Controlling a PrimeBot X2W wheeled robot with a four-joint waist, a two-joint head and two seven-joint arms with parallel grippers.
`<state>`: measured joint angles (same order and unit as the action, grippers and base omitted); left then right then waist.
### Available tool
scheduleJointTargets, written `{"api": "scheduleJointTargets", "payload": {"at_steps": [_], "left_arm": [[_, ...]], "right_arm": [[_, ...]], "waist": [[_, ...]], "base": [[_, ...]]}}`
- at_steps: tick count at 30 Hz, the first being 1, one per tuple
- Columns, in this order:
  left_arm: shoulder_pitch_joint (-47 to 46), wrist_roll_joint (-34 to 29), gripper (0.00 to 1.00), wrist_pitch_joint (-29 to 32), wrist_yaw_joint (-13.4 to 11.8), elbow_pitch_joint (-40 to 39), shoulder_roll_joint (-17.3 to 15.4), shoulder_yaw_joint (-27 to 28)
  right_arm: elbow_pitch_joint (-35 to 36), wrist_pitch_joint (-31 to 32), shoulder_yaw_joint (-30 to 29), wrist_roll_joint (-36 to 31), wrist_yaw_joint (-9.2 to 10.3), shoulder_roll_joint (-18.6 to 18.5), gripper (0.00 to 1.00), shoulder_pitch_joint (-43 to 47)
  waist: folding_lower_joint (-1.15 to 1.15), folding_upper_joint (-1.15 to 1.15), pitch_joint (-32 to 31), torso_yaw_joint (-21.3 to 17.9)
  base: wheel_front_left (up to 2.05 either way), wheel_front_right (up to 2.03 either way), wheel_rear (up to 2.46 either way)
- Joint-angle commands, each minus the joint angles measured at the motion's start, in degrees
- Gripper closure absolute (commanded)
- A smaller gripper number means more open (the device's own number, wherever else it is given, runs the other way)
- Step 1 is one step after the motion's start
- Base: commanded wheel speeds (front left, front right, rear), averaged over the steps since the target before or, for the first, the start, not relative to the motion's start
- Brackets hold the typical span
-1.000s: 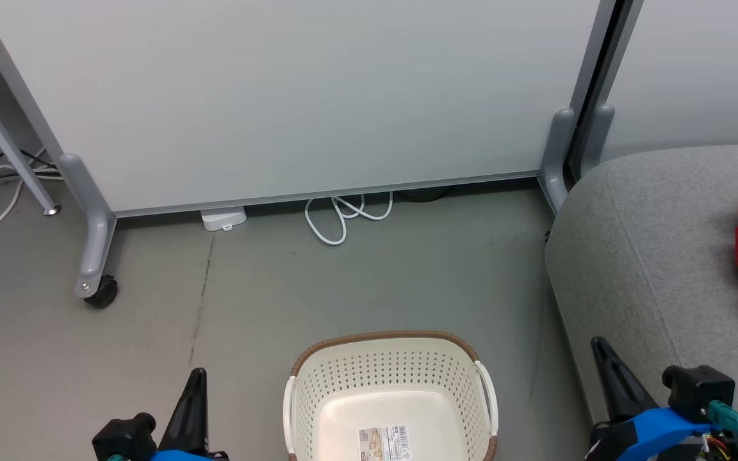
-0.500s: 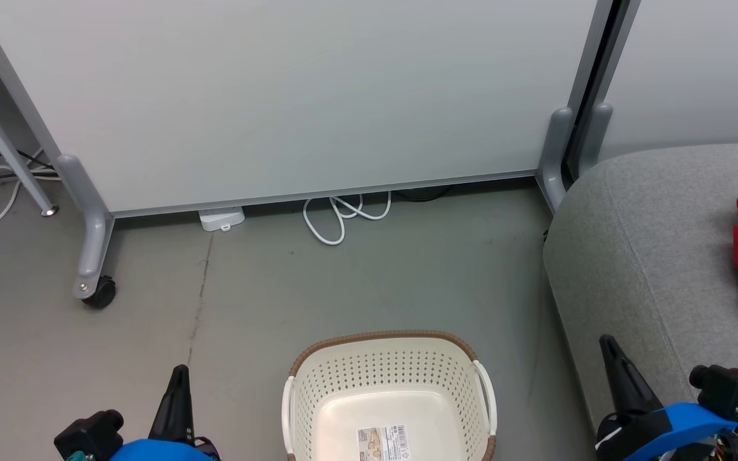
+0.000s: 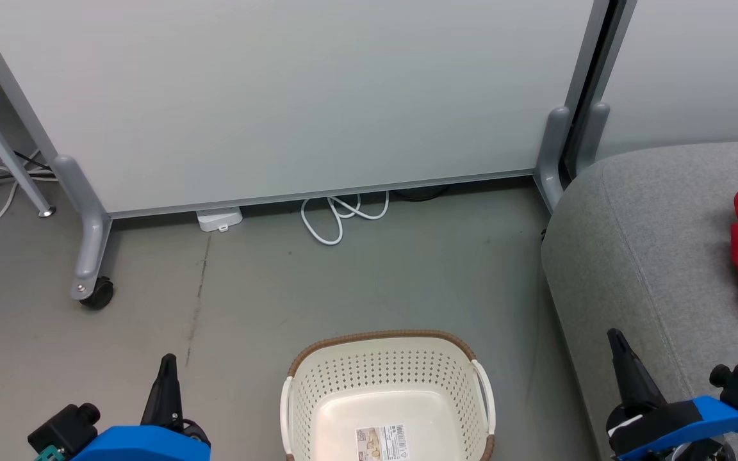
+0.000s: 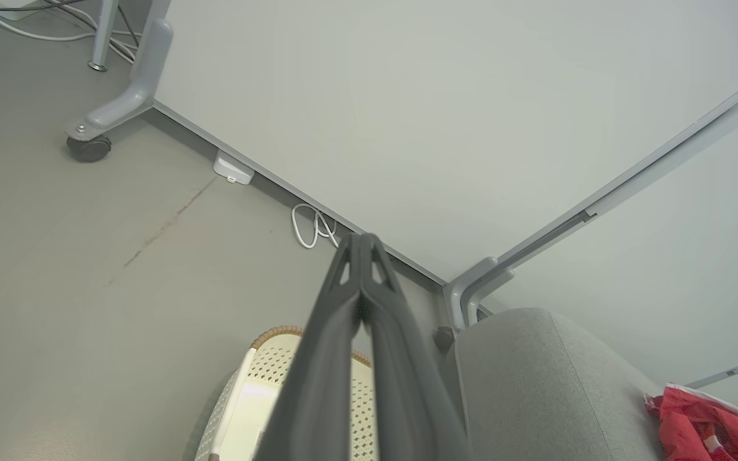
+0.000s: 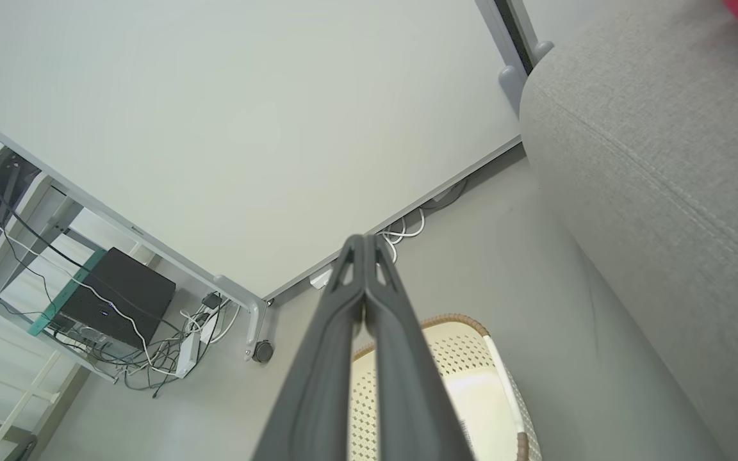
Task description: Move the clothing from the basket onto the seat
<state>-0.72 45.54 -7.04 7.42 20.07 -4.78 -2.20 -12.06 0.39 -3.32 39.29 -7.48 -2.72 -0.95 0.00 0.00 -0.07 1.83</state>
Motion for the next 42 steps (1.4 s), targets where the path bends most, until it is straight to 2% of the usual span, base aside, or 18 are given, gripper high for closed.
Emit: {"api": "scheduleJointTargets", "payload": {"at_steps": [1, 24, 42], "left_arm": [[-1.96, 1.92, 1.00, 0.53, 0.03, -1.11, 0.00, 0.79], [-3.32, 16.81, 1.00, 4.92, 0.05, -2.84, 0.60, 3.45], [-4.12, 25.89, 1.00, 7.58, 0.07, -3.86, 0.99, 5.10]], "right_arm": [[0.49, 0.25, -0.26, 2.35, -0.01, -0.16, 1.00, -1.87], [-0.29, 2.22, -1.29, 19.24, -0.01, -0.19, 1.00, -3.21], [-0.77, 3.48, -1.88, 29.48, -0.02, -0.21, 1.00, -3.96]], "waist": [[0.00, 0.00, 0.00, -0.03], [0.00, 0.00, 0.06, -0.47], [0.00, 0.00, 0.11, -0.80]], "base": [[0.00, 0.00, 0.00], [0.00, 0.00, 0.00], [0.00, 0.00, 0.00]]}}
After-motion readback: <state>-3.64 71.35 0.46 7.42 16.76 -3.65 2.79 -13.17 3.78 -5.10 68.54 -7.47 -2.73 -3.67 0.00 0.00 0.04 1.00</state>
